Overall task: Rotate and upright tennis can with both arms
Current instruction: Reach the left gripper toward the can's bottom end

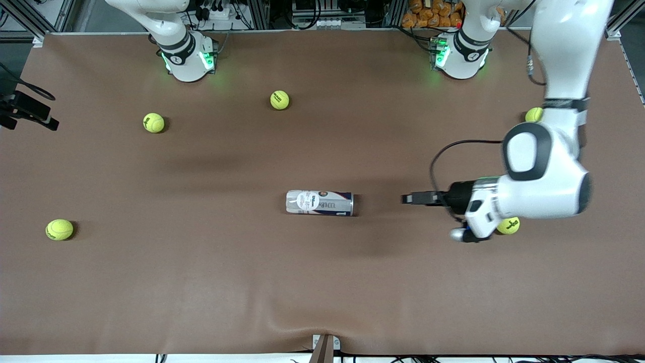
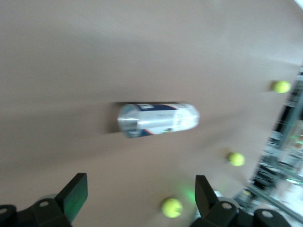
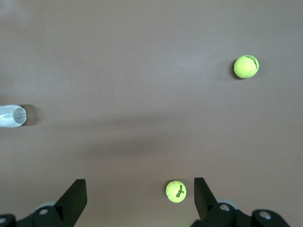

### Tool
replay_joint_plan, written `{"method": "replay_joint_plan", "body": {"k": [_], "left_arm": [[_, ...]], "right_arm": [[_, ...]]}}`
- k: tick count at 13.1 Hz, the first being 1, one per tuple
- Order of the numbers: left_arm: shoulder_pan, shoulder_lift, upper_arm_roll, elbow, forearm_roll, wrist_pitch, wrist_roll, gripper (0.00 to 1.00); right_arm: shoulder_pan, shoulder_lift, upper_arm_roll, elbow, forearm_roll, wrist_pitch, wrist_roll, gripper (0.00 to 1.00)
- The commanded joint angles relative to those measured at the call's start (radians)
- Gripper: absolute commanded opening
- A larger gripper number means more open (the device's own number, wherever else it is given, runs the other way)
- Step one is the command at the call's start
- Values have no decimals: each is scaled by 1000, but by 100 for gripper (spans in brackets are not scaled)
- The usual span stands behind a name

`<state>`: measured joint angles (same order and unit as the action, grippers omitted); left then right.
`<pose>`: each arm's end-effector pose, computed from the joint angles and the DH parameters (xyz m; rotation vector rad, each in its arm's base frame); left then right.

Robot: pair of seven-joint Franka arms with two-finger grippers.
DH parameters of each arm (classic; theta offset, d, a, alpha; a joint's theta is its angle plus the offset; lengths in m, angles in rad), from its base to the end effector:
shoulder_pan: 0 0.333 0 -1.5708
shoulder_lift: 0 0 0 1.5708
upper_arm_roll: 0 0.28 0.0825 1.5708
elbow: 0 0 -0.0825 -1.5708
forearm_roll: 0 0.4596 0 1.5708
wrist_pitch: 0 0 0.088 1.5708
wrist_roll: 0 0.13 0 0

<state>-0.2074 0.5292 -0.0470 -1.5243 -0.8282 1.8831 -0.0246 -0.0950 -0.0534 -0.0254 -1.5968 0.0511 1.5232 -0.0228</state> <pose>0.6968 -0.2512 0.2795 2.3614 0.1351 -0.3356 0.6063 -0.0668 0.5805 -3.0842 0.1476 0.0253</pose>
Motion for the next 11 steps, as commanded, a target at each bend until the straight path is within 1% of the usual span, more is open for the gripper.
{"method": "replay_joint_plan", "body": {"k": [1,3,4,6,8,10,11], "left_arm": [[-33,69,3,7,-142,36,11,100],[-47,116,3,7,-183,60,17,100],[-52,147,3,7,-207,88,64,100],[-66,225,3,1,-342,116,235,100],[-66,281,3,-4,-445,123,337,100],[-84,308,1,-2,-480,145,376,94],[-86,319,1,-4,-497,149,391,93]], "right_arm": [[44,15,9,26,-57,-28,121,100],[37,17,5,26,-59,-28,116,100],[28,17,1,28,-54,-29,113,100],[28,17,1,31,-57,-29,104,100],[24,15,1,31,-57,-31,77,100],[5,15,-1,32,-57,-41,-17,100],[-8,15,-1,35,-50,-44,-28,100]]}}
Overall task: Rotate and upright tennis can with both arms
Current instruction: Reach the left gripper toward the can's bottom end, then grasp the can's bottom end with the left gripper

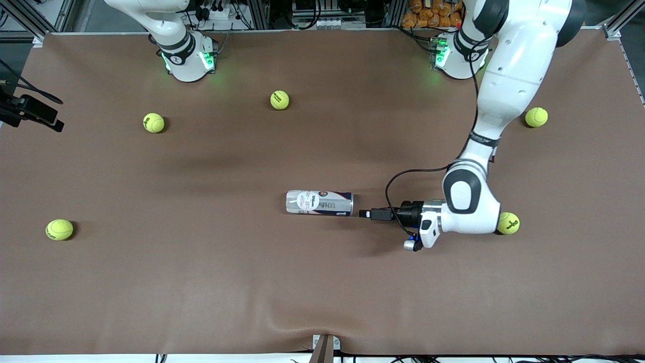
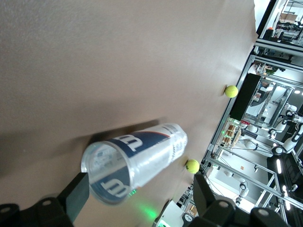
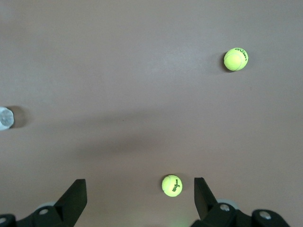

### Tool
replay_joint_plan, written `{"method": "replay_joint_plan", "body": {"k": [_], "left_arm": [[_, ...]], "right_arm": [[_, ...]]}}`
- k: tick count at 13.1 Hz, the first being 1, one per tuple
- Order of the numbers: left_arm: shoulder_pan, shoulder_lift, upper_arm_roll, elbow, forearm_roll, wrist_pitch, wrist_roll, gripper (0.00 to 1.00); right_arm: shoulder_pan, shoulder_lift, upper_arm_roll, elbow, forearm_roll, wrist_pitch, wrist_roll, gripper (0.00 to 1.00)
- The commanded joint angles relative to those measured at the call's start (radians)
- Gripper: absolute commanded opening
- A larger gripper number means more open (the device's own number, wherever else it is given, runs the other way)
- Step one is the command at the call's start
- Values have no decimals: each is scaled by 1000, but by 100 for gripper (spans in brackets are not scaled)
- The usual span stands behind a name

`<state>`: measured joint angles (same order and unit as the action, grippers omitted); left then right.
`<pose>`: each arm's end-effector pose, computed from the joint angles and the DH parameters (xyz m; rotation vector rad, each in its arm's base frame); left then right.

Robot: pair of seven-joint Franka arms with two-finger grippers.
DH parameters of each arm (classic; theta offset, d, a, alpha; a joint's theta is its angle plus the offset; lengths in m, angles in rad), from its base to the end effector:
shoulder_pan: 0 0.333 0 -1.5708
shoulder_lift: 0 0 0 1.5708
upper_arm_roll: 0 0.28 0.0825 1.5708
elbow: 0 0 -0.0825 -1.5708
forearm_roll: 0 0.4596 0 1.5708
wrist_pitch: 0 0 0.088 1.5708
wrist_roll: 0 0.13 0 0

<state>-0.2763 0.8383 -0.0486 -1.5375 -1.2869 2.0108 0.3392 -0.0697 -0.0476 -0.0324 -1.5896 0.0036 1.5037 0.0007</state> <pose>0.6587 -0.3007 0.0753 2.0470 0.1963 -0.3467 0.6059 -0.0619 0.5790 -3.1298 0.1606 0.0596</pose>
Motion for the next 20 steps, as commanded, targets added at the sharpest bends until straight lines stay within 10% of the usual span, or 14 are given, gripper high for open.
{"method": "replay_joint_plan", "body": {"k": [1,11,20], "left_arm": [[-21,21,3,10,-67,23,49,89],[-89,62,1,0,-195,85,99,70],[-106,62,-27,-4,-313,85,95,0]], "right_arm": [[-35,9,6,31,1,-25,-51,100],[-36,9,8,31,7,-36,-45,100],[-35,11,8,30,7,-36,-42,100]]}}
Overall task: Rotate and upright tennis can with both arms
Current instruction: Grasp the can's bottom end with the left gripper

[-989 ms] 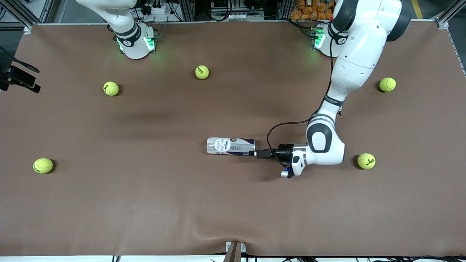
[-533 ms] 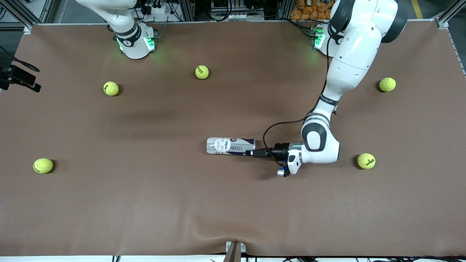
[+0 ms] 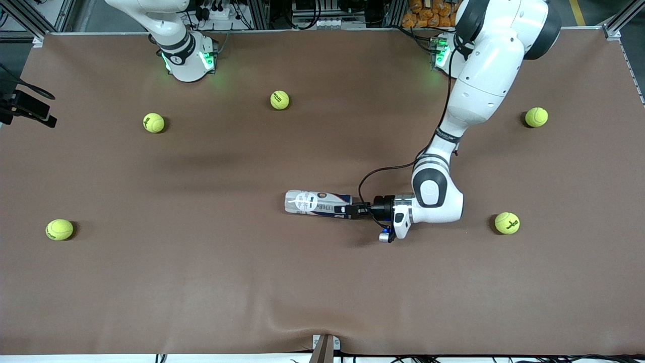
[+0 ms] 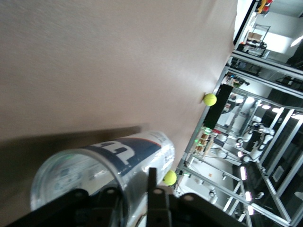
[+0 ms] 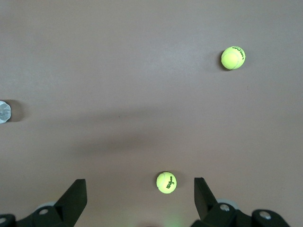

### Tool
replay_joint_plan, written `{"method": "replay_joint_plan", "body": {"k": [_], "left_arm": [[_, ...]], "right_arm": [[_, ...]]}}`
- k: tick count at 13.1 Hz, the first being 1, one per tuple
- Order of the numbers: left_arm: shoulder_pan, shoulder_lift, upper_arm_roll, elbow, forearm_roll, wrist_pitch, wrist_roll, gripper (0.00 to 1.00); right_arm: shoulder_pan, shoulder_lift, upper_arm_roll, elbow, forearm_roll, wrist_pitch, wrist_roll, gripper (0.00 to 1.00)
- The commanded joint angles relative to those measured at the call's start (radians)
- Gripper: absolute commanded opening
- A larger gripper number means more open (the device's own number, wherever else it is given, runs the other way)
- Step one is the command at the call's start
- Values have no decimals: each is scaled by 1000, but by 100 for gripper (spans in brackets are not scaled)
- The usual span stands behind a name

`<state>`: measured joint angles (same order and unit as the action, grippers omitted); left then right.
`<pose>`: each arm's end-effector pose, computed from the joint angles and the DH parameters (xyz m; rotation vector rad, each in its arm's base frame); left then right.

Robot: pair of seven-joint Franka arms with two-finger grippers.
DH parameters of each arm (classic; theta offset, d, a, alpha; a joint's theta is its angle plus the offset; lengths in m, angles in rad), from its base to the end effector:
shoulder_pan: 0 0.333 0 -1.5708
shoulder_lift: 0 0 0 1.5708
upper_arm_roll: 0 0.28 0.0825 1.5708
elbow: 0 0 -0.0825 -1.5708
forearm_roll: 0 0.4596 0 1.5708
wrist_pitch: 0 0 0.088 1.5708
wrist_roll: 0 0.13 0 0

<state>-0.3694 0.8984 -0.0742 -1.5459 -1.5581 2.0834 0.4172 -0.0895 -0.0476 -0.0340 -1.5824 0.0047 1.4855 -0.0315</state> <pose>0.6223 -0.3700 0.0408 1.8979 0.3061 -0.3293 0.6023 -0.0745 0.5814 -3.1273 0.1434 0.0762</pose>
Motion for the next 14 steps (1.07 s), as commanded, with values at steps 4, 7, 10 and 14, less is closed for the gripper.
{"method": "replay_joint_plan", "body": {"k": [4,7,10,14], "left_arm": [[-13,-12,-2,12,-40,12,5,0],[-10,-33,-2,27,-33,10,2,0],[-10,-78,1,29,-19,10,-11,0],[-51,-116,17,133,140,24,-249,0]], "right_arm": [[-23,11,11,24,11,-16,-8,100],[-23,11,11,22,11,-16,-8,100],[-26,9,11,22,11,-17,-10,100],[-24,11,11,21,11,-19,-8,100]]}}
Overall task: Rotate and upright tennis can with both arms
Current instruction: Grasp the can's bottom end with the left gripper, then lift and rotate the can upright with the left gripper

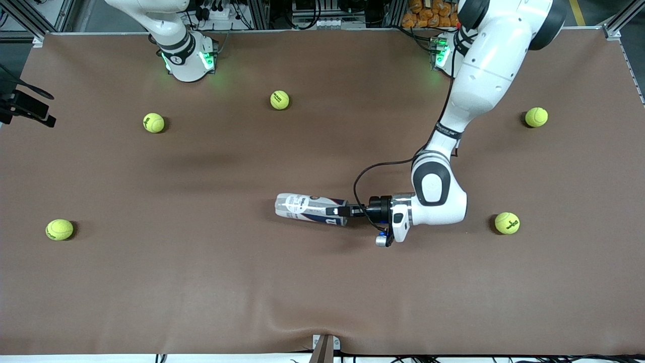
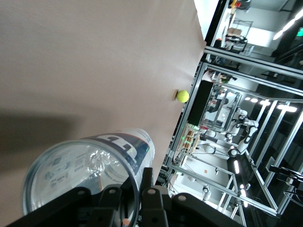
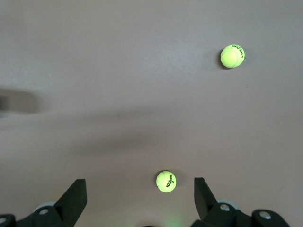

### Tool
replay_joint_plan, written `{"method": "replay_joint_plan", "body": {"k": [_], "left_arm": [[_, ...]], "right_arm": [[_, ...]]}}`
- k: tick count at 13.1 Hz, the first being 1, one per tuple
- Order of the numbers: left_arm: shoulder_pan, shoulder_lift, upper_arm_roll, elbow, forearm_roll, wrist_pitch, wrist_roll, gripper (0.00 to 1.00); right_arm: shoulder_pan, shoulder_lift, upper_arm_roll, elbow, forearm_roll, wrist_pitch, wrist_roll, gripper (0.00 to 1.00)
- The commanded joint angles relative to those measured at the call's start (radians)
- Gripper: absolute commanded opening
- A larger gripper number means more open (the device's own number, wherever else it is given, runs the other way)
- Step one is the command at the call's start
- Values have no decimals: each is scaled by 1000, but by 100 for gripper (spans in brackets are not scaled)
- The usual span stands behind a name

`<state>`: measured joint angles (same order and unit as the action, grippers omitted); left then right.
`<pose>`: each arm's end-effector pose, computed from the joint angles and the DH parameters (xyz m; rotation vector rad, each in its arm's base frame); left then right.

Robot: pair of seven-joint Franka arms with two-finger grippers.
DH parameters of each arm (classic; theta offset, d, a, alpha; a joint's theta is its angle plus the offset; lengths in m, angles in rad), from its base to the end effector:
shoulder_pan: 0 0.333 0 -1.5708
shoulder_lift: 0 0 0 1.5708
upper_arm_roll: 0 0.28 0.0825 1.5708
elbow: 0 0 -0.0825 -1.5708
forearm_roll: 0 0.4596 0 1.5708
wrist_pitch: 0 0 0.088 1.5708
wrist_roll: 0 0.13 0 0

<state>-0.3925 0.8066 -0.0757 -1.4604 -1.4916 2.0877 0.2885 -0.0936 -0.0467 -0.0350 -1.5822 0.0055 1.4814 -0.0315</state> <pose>0.6603 -0.4031 0.1464 1.8928 0.2398 -0.2832 0.6016 -0.0774 0.5806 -3.1254 0.1512 0.0835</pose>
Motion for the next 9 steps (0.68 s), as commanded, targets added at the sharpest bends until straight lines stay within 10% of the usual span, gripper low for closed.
{"method": "replay_joint_plan", "body": {"k": [1,9], "left_arm": [[-28,-27,19,76,135,20,-180,0],[-55,-176,13,92,537,20,-503,0]], "right_arm": [[-17,10,14,19,8,-15,-8,100],[-15,10,14,21,8,-12,-8,100]]}}
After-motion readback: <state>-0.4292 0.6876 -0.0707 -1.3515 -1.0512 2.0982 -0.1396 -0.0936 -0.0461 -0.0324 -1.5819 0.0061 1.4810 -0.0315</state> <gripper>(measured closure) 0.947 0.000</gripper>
